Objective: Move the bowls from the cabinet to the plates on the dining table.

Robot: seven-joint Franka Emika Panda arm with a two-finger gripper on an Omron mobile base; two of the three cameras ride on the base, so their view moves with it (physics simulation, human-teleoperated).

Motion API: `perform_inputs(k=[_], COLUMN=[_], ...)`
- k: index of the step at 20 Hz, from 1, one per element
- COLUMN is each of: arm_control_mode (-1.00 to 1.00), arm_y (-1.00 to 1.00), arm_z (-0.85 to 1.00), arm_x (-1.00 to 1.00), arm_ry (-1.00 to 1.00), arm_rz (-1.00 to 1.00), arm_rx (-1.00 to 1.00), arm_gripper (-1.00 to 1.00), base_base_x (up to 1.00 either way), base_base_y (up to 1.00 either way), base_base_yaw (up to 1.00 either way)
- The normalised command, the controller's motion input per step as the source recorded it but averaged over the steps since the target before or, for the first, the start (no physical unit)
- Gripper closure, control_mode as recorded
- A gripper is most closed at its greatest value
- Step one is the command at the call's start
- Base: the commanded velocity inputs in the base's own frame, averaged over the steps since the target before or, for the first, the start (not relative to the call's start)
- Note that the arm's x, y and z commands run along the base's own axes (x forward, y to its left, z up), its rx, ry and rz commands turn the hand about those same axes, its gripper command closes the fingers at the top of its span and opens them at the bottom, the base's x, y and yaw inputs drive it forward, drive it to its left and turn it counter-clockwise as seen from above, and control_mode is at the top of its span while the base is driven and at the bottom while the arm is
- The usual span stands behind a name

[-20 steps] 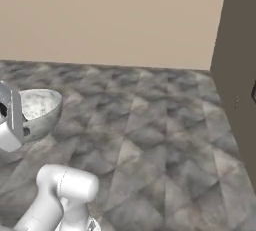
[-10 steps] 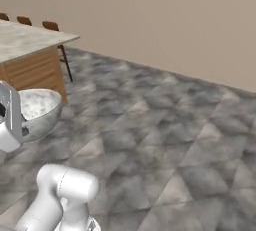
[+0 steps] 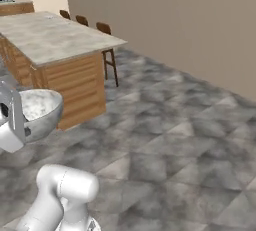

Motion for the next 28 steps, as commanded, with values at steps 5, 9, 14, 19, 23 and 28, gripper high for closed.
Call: perform_inputs(k=[5,9,14,19,23,28], arm_control_mode=[1.00,1.00,1.00,1.00,1.00,1.00], arm_y=[0.00,0.00,0.00,0.00,0.00,0.00], arm_z=[0.00,0.00,0.00,0.00,0.00,0.00], arm_x=[0.00,0.00,0.00,0.00,0.00,0.00], arm_ry=[0.00,0.00,0.00,0.00,0.00,0.00], arm_rz=[0.00,0.00,0.00,0.00,0.00,0.00], arm_rx=[0.00,0.00,0.00,0.00,0.00,0.00], arm_gripper=[1.00,1.00,1.00,1.00,1.00,1.00], base_base_x=[1.00,1.00,1.00,1.00,1.00,1.00], base_base_y=[-0.13,-0.43,-0.59,-0.69,-0.71,-0.71], base_base_yaw=[0.42,0.31,0.24,0.19,0.19,0.19])
